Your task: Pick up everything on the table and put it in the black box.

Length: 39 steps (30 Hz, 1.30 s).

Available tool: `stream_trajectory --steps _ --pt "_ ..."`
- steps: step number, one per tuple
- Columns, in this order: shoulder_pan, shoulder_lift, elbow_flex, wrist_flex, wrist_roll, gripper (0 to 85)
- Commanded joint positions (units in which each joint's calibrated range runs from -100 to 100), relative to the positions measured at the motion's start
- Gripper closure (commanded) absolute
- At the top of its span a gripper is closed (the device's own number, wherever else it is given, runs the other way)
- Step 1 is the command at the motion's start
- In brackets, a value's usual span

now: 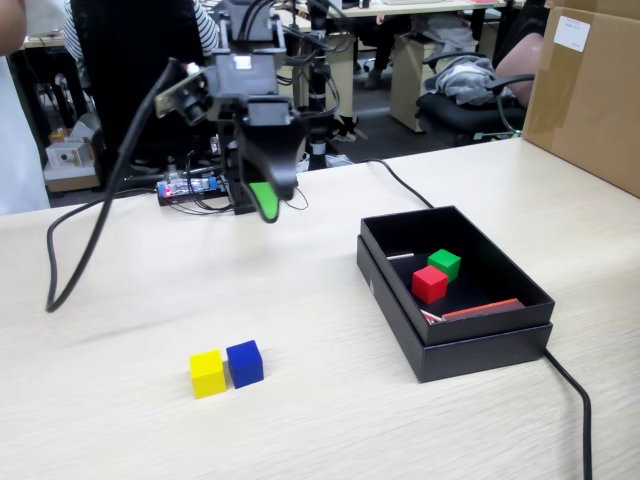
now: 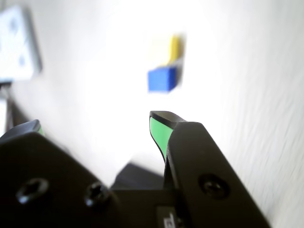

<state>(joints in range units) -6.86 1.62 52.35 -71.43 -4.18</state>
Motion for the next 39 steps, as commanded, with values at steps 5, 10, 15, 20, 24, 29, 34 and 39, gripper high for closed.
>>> stream_trajectory --steps 5,10,15,20,24,29,34,39 --pt "-3.6 11.5 0.9 0.1 -2.4 39.1" --pt "-4.3 22.5 6.3 0.1 -3.4 39.1" --pt "-4.2 30.0 11.6 0.1 -3.5 39.2" --pt "-3.9 37.7 16.2 0.1 -3.5 39.5" --pt "-3.8 44.2 21.4 0.4 -3.9 41.9" --pt "-3.5 47.1 23.2 0.4 -4.1 46.8" --pt "-3.6 48.1 23.9 0.4 -3.9 69.7" --pt "-4.2 28.4 14.1 0.3 -3.0 72.6"
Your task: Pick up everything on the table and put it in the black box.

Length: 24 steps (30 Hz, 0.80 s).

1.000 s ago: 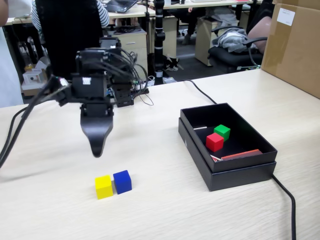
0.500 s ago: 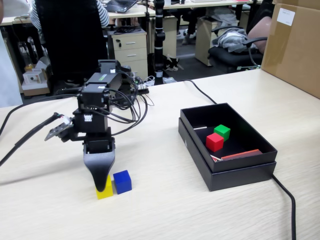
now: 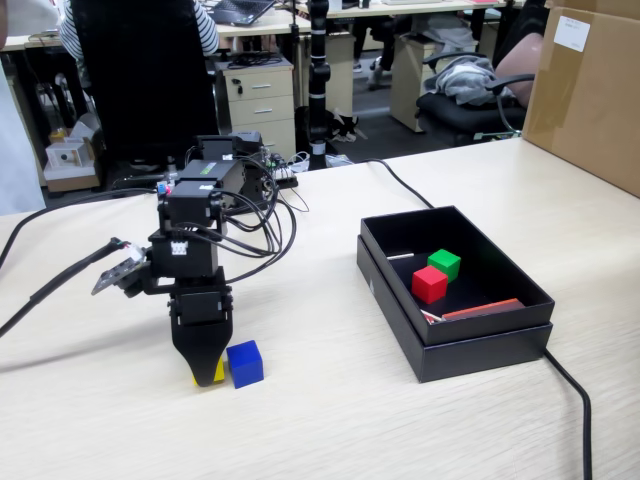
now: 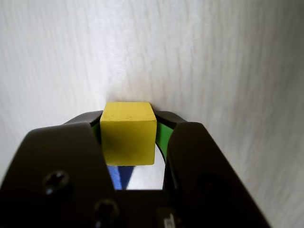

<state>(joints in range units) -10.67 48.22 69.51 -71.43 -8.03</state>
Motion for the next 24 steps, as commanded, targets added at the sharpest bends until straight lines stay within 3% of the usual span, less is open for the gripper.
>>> stream_trajectory --steps 1,6,11,14,18,24 --pt "-0.2 -25.3 -7.6 0.3 1.2 72.6" --pt "3.5 -55.2 -22.3 0.3 2.6 72.6" --pt "12.9 -67.7 -28.4 0.3 6.5 72.6" --pt "23.9 -59.3 -27.3 0.4 12.0 72.6" --pt "27.4 -42.8 -18.0 0.4 14.2 72.6" --pt "28.6 -27.3 -7.7 0.3 14.8 72.6"
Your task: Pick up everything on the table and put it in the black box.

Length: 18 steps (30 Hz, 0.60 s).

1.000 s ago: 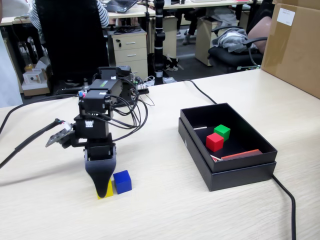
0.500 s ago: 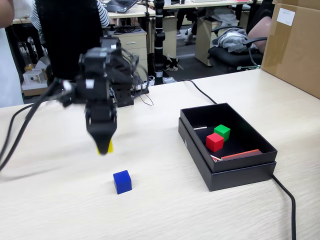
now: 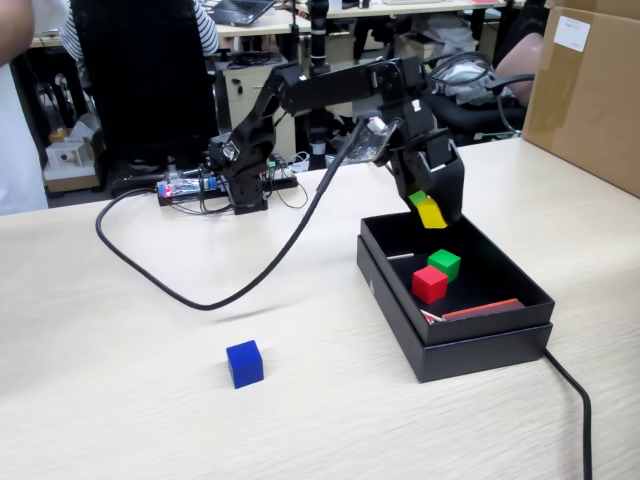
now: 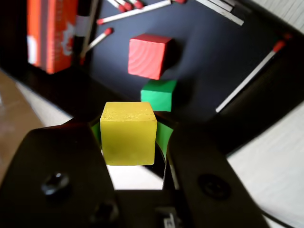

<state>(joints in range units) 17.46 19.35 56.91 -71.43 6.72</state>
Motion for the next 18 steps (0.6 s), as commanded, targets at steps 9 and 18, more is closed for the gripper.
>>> stream_trajectory --steps 9,18 --pt "1.3 9.0 6.4 -0.1 1.0 72.0" --pt "-1.6 -5.4 5.4 -2.0 1.2 44.0"
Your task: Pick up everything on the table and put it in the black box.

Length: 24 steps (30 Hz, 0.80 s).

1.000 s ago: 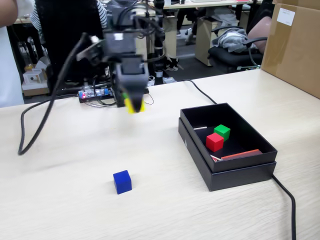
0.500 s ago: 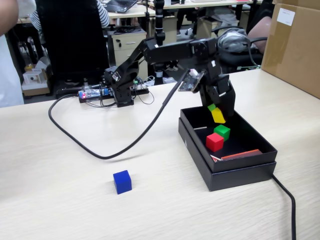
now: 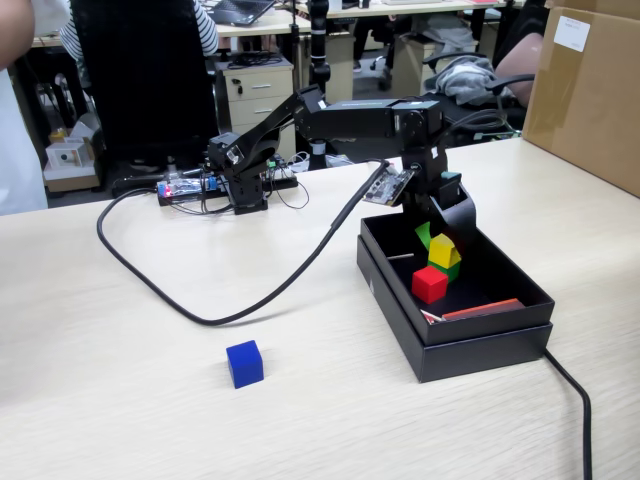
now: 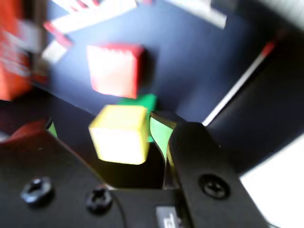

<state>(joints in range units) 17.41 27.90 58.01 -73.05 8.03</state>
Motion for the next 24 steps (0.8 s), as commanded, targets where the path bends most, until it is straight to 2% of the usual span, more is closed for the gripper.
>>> stream_trajectory --steps 1,6,9,13,17,24 --pt "-2.3 -17.3 4.0 -0.4 -0.1 44.0" --pt "-9.5 -30.1 1.2 -0.9 -3.5 43.9" --pt "-15.1 -30.1 -1.5 -0.9 -6.9 40.3" --pt "-19.7 -26.8 -3.3 -0.9 -9.5 37.8" --pt "-22.7 -17.7 -1.9 -0.9 -11.2 37.8" --pt "-24.7 -1.8 3.3 -0.9 -12.8 37.9"
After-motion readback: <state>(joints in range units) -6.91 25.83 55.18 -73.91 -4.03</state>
